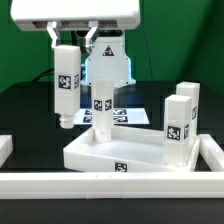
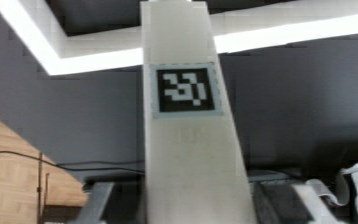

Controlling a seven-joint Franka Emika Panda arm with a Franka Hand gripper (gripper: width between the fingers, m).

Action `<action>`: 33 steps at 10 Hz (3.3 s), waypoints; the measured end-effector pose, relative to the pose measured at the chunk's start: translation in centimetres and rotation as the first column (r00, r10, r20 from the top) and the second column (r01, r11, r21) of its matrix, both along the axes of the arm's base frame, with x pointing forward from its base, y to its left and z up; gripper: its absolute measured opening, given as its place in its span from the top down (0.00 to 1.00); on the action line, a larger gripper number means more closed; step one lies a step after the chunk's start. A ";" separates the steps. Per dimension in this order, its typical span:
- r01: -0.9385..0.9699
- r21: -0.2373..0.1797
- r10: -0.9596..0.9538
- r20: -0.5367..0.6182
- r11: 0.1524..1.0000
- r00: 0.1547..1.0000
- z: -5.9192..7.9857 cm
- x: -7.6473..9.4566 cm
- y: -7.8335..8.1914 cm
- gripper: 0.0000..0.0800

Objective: Assemble desk

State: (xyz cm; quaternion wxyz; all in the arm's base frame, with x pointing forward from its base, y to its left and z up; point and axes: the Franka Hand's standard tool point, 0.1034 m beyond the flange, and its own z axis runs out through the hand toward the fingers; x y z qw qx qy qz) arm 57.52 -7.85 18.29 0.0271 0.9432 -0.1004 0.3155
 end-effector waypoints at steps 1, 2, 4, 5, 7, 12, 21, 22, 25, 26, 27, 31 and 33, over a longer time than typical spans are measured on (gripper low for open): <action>-0.001 0.000 0.002 -0.005 1.000 1.000 -0.5 0.2 0.1 0.64; -0.003 0.001 0.003 -0.012 1.000 1.000 -0.9 0.1 0.3 0.64; -0.014 0.001 0.014 -0.032 1.000 0.999 -2.1 -0.3 1.0 0.64; -0.018 0.001 0.018 -0.041 1.000 0.999 -2.7 -0.5 1.2 0.64; -0.021 0.000 0.021 -0.050 1.000 0.999 -3.0 -0.6 1.2 0.64; -0.022 -0.001 0.022 -0.076 1.000 0.997 -4.6 -1.0 1.1 0.64; -0.020 -0.016 0.019 -0.063 1.000 0.998 -5.4 -1.1 0.9 0.28; -0.020 -0.016 0.019 -0.063 1.000 0.998 -5.4 -1.1 0.9 0.28; -0.020 -0.016 0.019 -0.063 1.000 0.998 -5.4 -1.1 0.9 0.19; -0.020 -0.016 0.019 -0.063 1.000 0.998 -5.4 -1.1 0.9 0.19; -0.020 -0.016 0.019 -0.063 1.000 0.998 -5.4 -1.1 0.9 0.19; 0.018 0.077 -0.002 -0.210 0.997 0.978 -5.0 0.7 -1.2 0.19; 0.050 0.173 0.020 -0.382 0.984 0.924 -5.8 0.6 0.0 0.19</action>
Offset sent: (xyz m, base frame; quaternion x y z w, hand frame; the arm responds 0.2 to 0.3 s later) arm -0.0061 0.0109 -0.0163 -0.0065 0.0072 0.0058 0.9999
